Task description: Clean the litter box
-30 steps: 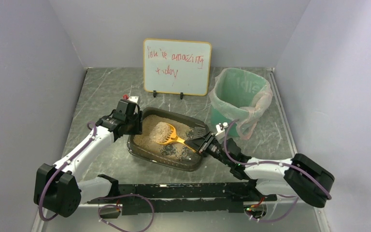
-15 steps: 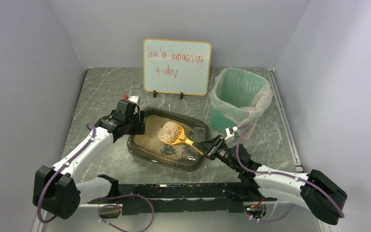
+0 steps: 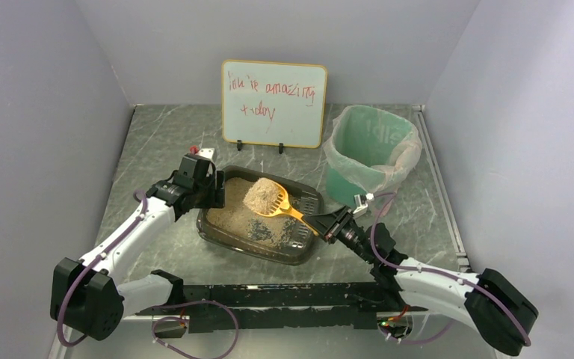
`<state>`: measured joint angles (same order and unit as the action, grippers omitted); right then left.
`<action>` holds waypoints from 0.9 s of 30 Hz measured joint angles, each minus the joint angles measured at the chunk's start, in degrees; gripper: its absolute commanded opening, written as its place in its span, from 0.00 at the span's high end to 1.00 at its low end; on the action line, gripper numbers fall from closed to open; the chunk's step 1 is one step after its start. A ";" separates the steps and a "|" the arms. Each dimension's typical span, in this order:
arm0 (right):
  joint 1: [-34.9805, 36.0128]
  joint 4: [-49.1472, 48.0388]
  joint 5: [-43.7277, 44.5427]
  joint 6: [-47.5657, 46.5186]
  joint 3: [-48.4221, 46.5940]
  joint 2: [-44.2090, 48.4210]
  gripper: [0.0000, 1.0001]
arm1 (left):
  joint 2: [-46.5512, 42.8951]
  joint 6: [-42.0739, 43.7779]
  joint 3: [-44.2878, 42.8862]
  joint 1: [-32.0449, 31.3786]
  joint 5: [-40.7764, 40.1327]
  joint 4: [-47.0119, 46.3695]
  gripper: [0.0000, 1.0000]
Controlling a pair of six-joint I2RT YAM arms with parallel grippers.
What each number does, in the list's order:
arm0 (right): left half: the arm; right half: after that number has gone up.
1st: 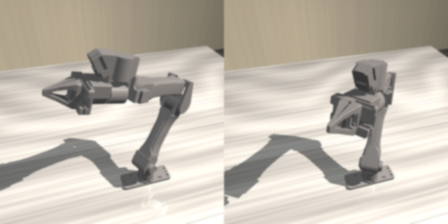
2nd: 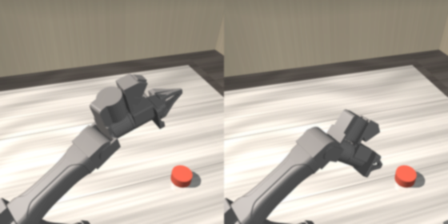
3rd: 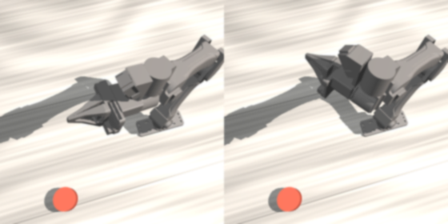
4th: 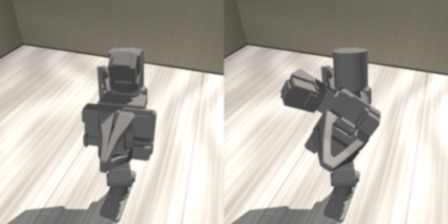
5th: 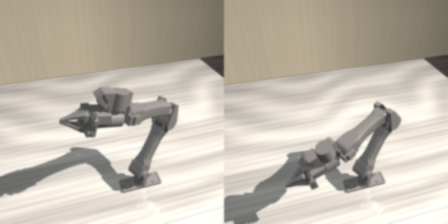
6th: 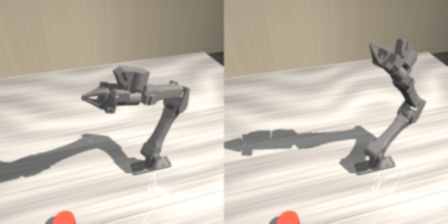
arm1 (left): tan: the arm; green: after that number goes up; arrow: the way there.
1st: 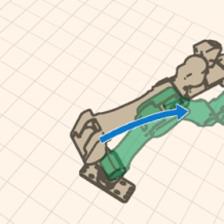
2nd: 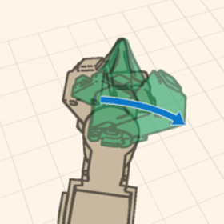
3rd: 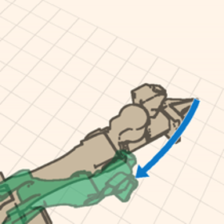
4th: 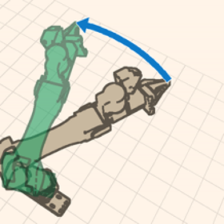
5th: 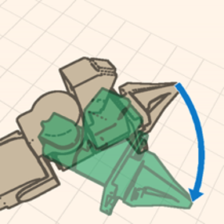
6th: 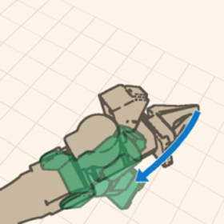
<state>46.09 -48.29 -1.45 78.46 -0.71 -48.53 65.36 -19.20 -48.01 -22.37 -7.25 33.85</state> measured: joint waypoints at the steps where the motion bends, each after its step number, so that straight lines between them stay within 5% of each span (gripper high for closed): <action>1: 0.00 -0.83 -0.28 -0.02 0.02 -0.31 1.00 | -0.02 0.02 0.00 0.00 0.00 -0.02 0.28; 27: -2.71 -1.90 -5.29 -0.02 0.04 4.02 1.00 | -0.57 0.00 0.00 -0.04 0.15 -0.11 0.28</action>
<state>43.38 -50.19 -6.74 78.43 -0.67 -44.51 64.79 -19.20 -48.01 -22.41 -7.09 33.74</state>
